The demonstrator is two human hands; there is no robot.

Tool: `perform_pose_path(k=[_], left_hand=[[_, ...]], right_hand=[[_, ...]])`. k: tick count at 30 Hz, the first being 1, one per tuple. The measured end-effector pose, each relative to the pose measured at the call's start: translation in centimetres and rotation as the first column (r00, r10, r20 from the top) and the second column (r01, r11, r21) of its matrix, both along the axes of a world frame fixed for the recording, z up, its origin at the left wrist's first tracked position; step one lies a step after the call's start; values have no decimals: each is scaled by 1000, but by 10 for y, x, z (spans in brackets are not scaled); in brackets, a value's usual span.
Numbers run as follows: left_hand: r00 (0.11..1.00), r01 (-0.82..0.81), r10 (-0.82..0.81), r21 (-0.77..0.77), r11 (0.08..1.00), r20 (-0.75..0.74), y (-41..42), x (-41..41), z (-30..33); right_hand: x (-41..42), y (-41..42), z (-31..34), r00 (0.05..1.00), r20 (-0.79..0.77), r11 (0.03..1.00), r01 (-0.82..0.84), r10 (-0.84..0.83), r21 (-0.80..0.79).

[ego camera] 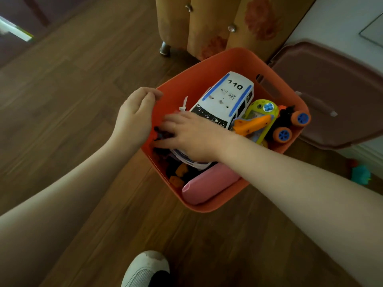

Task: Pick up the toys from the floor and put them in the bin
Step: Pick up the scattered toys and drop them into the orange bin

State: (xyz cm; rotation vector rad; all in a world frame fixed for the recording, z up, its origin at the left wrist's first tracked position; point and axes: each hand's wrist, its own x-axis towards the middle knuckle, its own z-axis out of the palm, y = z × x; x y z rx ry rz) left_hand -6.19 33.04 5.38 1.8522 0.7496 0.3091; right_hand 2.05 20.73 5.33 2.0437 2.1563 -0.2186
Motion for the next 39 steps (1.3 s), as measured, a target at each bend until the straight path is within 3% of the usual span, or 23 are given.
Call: perform_pose_path(k=[2,4,8,11,15,18,23,25,27,29,32,36,39], left_hand=[[994,107,-103,83,991,-46,-3,0,1],[962,260,-244,134,956,-126,-5,-2,3],[886,464,-431,279,841,-174,-13,-5,4],[814,575,-538,429,697,-217,-28,-2,5],[681,665,-710,561,493,-183,-72,18,13],[582,644,-809,655,396,-84,-124,37,16],[315,769,-936,619,156,-156,-228,66,12],[261,803,-945,588,98,-198,-275,76,6],[259,835,-931,545,82,-257,-305,84,-3],[226,861,-912,508,23,-342,-348,94,-14],[157,895,-865,440,-80,-477,-393,108,-30],[92,938,-771,314,-144,-630,-437,124,-53],[60,929,-705,299,-220,-706,-466,138,-65]], right_hand=[[-3,-2,-7,987,-108,982,103,-121,-158],[-4,-4,-7,967,-161,967,163,-195,-197],[11,-47,-1,913,-221,938,345,-342,-26],[29,-108,0,818,-235,819,561,-525,124],[41,-201,-2,677,-154,659,736,-720,158],[37,-269,-7,543,-94,527,836,-835,152],[20,-394,-44,284,4,284,958,-959,31],[9,-445,-57,148,24,148,989,-989,9],[0,-478,-70,24,69,19,997,-997,-70],[-10,-521,-83,-124,92,-136,981,-988,-136],[-14,-564,-99,-293,44,-296,930,-955,-217],[-20,-600,-118,-482,-70,-437,840,-874,-321],[-22,-616,-133,-573,-183,-475,788,-799,-392]])
